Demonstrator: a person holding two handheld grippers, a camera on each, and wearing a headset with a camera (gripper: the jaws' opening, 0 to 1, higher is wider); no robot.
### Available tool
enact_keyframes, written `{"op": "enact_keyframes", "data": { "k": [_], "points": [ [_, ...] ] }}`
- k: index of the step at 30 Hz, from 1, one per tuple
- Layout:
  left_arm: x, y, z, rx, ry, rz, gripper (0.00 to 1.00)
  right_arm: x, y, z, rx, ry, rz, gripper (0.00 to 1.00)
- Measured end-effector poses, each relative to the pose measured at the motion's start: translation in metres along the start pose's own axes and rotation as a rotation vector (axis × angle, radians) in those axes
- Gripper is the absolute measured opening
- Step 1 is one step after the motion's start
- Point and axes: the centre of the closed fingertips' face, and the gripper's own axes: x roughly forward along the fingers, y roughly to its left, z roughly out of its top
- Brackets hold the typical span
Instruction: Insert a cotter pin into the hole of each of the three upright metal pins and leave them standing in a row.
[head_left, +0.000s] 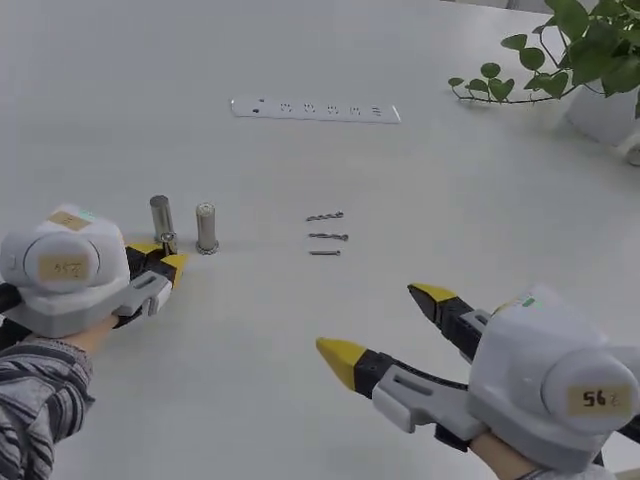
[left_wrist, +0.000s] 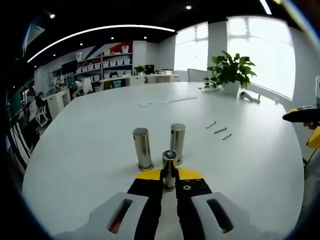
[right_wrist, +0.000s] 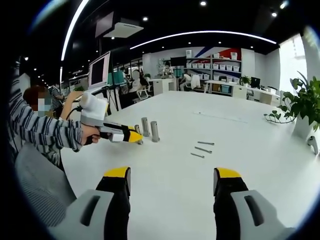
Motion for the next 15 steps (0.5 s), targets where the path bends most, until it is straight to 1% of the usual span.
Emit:
{"op": "enact_keyframes", "data": {
  "k": [5,10,13,15],
  "points": [
    [0.0000,0.0004,-0.0001,-0.008,-0.001,0.008,0.05,-0.0005,-0.0006,-0.0002,-0.003,0.002,-0.005,0.64],
    [-0.0002,-0.0015,0.0007,0.015,0.001,0.006,0.05,-0.0016,-0.0008,0.0005,-0.008,0.005,-0.005,0.64],
    [-0.0025,-0.0041,0.0058,0.000,-0.017,0.004,0.05,-0.0022,-0.0005,0.0007,-0.011,0.005,-0.005,0.64],
    [-0.0040,-0.0070,0.0082,0.005,-0.022,0.001,0.05,-0.0024,0.0001,0.0010,-0.009,0.003,-0.003,0.64]
  ]
}}
